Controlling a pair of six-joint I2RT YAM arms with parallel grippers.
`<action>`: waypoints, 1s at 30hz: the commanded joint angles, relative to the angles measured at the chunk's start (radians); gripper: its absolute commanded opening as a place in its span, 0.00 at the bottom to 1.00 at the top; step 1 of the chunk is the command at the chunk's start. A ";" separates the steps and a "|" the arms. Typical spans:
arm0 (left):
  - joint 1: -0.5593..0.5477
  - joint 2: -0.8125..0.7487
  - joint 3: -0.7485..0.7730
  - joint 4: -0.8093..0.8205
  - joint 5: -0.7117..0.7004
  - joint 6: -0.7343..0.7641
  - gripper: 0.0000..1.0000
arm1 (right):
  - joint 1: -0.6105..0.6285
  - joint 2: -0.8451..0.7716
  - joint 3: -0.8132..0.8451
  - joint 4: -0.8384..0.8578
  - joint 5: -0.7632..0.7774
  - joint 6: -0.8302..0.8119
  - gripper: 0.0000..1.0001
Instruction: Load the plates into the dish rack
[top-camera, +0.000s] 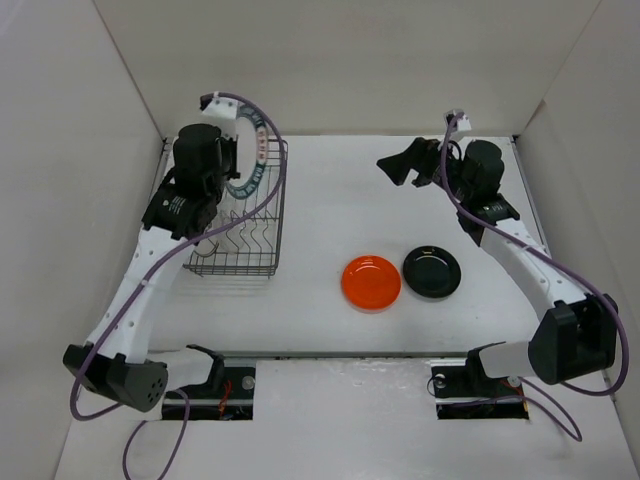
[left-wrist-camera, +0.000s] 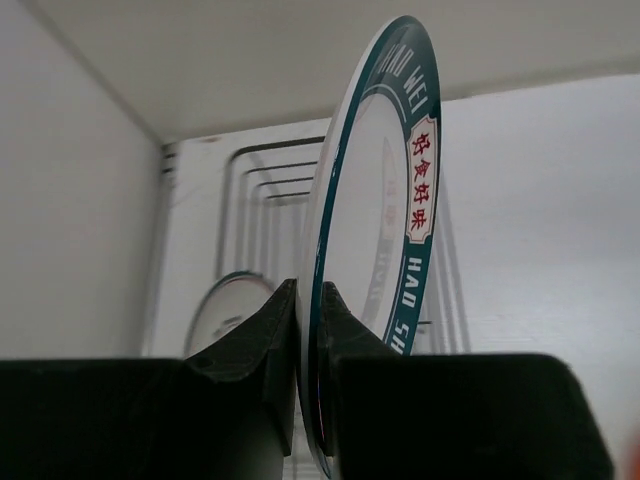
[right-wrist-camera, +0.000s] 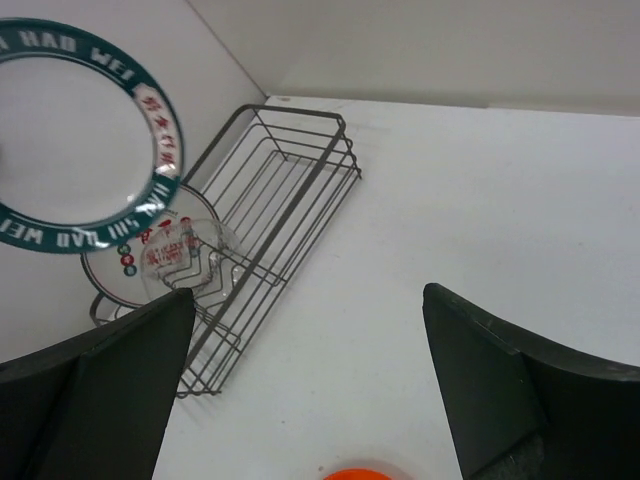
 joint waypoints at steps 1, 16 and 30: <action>0.031 -0.052 -0.041 0.036 -0.361 0.046 0.00 | 0.016 0.003 0.018 -0.022 0.050 -0.032 1.00; 0.050 -0.019 -0.225 0.147 -0.583 0.150 0.00 | 0.025 -0.017 -0.011 -0.059 0.050 -0.051 1.00; 0.077 -0.019 -0.234 0.062 -0.462 0.062 0.00 | 0.025 -0.008 -0.002 -0.059 0.040 -0.051 1.00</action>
